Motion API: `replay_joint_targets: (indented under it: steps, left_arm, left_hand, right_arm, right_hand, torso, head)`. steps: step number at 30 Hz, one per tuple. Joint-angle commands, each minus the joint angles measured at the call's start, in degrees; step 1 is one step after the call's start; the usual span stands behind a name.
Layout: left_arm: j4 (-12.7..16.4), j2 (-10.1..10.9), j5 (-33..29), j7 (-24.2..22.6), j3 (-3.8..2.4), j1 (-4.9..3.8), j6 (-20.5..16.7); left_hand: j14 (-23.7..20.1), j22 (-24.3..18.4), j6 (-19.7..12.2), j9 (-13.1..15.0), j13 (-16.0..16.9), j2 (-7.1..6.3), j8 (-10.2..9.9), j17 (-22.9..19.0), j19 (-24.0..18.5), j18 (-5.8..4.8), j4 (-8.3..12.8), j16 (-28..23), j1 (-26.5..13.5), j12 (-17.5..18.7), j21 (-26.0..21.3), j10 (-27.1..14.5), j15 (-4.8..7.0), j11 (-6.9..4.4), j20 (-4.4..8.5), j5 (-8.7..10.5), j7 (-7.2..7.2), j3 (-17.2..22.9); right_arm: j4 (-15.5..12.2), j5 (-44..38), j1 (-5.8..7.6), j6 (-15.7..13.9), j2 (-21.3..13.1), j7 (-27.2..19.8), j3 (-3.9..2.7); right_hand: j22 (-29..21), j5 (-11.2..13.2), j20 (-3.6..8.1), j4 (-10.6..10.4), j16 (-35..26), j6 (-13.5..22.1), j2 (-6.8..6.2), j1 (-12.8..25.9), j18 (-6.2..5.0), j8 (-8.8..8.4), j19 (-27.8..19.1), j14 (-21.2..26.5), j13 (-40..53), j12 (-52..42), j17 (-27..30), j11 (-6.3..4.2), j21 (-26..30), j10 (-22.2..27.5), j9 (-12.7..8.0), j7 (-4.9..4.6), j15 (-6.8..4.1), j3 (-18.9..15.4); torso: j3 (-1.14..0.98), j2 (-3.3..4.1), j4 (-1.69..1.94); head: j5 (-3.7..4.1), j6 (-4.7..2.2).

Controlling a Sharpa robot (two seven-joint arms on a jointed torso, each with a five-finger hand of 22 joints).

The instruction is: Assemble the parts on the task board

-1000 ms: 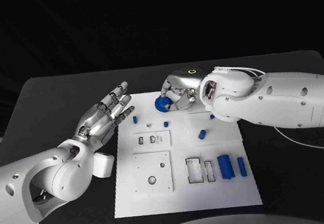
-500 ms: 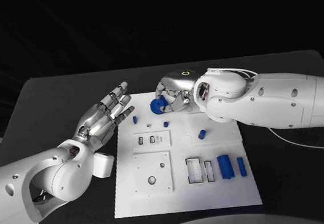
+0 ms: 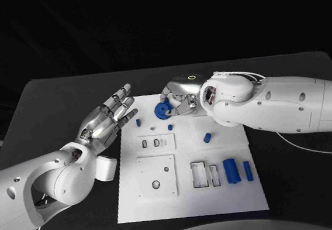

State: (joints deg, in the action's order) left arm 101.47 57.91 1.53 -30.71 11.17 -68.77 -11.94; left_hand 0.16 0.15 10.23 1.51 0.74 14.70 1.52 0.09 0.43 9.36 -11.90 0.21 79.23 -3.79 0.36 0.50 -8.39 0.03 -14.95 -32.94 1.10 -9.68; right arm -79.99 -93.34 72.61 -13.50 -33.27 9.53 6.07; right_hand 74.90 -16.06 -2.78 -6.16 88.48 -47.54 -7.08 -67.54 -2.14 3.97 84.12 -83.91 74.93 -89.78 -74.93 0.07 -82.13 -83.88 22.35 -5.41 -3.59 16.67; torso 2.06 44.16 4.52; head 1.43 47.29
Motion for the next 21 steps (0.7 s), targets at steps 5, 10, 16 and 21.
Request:
replay_joint_targets:
  steps: [5,10,16,21]
  left_arm:
    - [0.00,-0.13,-0.46,-0.13,-0.02,-0.02,1.26]
    - [-0.07,-0.16,-0.49,-0.16,-0.01,-0.02,1.36]
    - [-0.17,-0.08,-0.50,-0.15,0.00,-0.02,1.37]
    - [-0.15,-0.01,-0.50,-0.14,0.01,-0.02,1.40]
  left_hand:
    - [-0.13,0.08,-0.09,0.07,0.08,0.47,0.30,-0.07,-0.05,0.96,0.42,-0.17,0.26,-0.19,-0.06,-0.17,-0.44,0.39,-0.42,-0.29,0.41,0.03]
    - [-0.13,0.08,-0.09,0.07,0.08,0.47,0.30,-0.07,-0.05,0.96,0.42,-0.17,0.26,-0.19,-0.06,-0.17,-0.44,0.39,-0.42,-0.29,0.41,0.03]
    - [-0.12,0.09,-0.09,0.07,0.08,0.47,0.29,-0.06,-0.04,0.95,0.46,-0.16,0.25,-0.21,-0.05,-0.17,-0.47,0.43,-0.46,-0.29,0.47,0.05]
    - [-0.11,0.10,-0.04,0.08,0.10,0.47,0.30,-0.06,-0.03,0.95,0.50,-0.15,0.24,-0.30,-0.04,-0.15,-0.52,0.51,-0.50,-0.30,0.52,0.07]
  right_arm:
    - [-0.03,-0.75,-0.24,0.92,-0.60,0.08,0.00]
    - [-0.28,-0.39,-0.33,-1.61,-1.38,-1.27,0.00]
    - [-1.09,0.49,-0.35,-4.33,-2.93,-3.27,0.01]
    - [-1.71,0.96,-0.41,-3.32,-4.00,-3.81,0.02]
  right_hand:
    - [6.69,3.03,-0.15,0.13,-0.85,3.38,0.01,-0.66,-0.87,-0.45,-0.92,-5.23,15.07,-0.22,-12.54,-0.02,1.11,-6.12,-2.11,0.16,0.12,-1.34]
    - [6.30,5.65,0.17,-0.35,-1.41,8.68,0.19,-0.86,-1.04,-0.48,-1.26,-5.01,15.07,-0.22,-12.00,-0.58,1.82,-6.12,-5.03,0.92,-0.30,-2.85]
    - [6.28,4.89,0.54,-0.06,-1.52,6.75,0.84,-2.15,-1.07,0.22,-1.29,-4.98,15.07,-0.22,-11.92,-1.19,2.01,-6.12,-5.34,1.70,-0.75,-2.84]
    - [6.22,4.68,0.62,-0.05,-1.65,6.43,1.07,-2.37,-1.09,0.31,-1.35,-4.93,15.07,-0.22,-11.80,-1.23,2.12,-6.12,-5.51,1.70,-0.81,-2.82]
  torso:
    - [-0.01,0.02,-0.02]
    - [-0.02,0.05,-0.01]
    - [-0.01,0.03,-0.08]
    - [0.01,0.08,0.00]
  head:
    - [0.02,-0.09]
    - [0.06,-0.18]
    - [-0.09,-0.26]
    - [-0.04,-0.19]
